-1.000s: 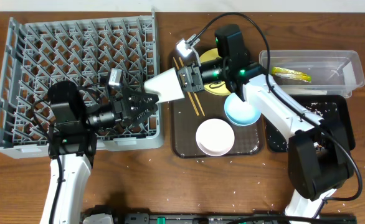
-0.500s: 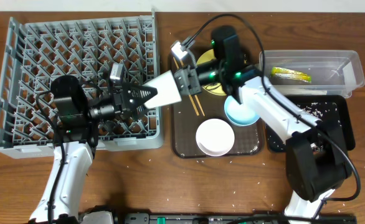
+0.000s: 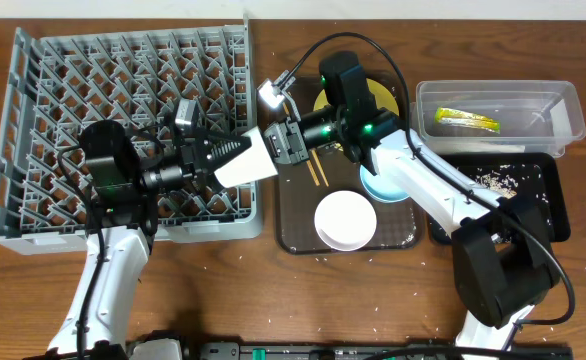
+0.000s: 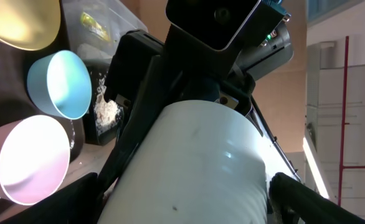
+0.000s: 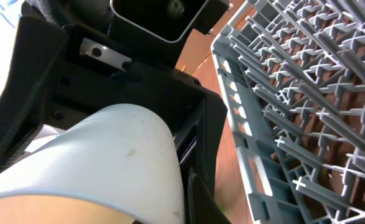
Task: Sort waste into correct bins and load items into the dishwasher
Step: 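Hand the white cup from right gripper to left gripper over the rack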
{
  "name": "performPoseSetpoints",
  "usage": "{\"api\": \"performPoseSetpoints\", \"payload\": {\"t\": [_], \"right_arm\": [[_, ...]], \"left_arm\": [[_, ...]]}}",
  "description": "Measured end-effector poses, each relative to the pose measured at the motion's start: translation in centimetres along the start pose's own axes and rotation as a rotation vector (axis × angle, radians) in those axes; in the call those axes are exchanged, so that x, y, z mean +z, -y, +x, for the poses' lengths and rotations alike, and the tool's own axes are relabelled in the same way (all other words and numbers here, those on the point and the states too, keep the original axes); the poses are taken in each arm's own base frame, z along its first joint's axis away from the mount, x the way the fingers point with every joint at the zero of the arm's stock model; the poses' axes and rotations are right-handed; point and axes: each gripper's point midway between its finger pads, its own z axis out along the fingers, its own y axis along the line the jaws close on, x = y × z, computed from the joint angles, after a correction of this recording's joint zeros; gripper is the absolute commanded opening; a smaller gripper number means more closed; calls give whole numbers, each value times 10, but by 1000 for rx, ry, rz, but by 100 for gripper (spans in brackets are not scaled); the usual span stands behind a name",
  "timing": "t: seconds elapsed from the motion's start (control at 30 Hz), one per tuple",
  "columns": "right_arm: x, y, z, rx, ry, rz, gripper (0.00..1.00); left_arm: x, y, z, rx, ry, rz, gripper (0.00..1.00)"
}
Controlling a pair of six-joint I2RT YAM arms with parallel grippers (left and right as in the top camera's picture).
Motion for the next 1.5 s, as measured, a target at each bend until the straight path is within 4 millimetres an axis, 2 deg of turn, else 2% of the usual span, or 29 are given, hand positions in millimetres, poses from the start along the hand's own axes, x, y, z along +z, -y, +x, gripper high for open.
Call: {"api": "performPoseSetpoints", "payload": {"t": [0.27, 0.47, 0.6, 0.77, 0.83, 0.9, 0.93, 0.97, 1.0, 1.03, 1.1, 1.13, 1.2, 1.33, 1.4, 1.5], "right_arm": [[0, 9, -9, -11, 43, 59, 1], [-1, 10, -13, -16, 57, 69, 1], [-1, 9, -13, -13, 57, 63, 1], [-1, 5, -11, -2, 47, 44, 1], [-1, 5, -11, -2, 46, 43, 1], [-1, 5, -11, -2, 46, 42, 9], [-1, 5, -11, 2, 46, 45, 20], [-1, 6, -12, -1, 49, 48, 25], [-1, 7, -12, -1, 53, 57, 36], [-1, 9, -13, 1, 59, 67, 50], [-1, 12, -14, 5, 67, 83, 64], [-3, 14, -15, 0, 73, 90, 76], [-8, 18, -18, 6, 87, 105, 89], [-36, 30, -30, 13, 141, 141, 99], [-68, 45, -35, 44, 187, 184, 99], [-96, 65, -27, 137, 209, 248, 99]], "left_arm": [[0, 1, 1, -3, -7, 3, 93], [0, 1, 1, -3, -7, 3, 88], [0, 0, 1, -15, -6, 2, 67], [-1, 0, 3, -15, -17, 7, 54], [-1, 0, 3, -14, -19, 8, 44], [-1, 0, 3, -14, -20, 8, 36], [-1, 0, 3, -15, -19, 8, 28], [-1, 0, 3, -15, -19, 7, 25], [-1, 0, 3, -15, -19, 8, 22], [-1, 0, 3, -13, -20, 8, 19], [-1, 0, 4, -13, -23, 9, 15], [-1, 1, 4, -13, -24, 9, 13], [-1, 1, 4, -10, -24, 9, 10], [-1, 1, 4, 14, -23, 10, 9], [-2, 0, 3, 39, -18, 8, 9], [-7, -2, -7, 61, 33, -7, 8]]}}
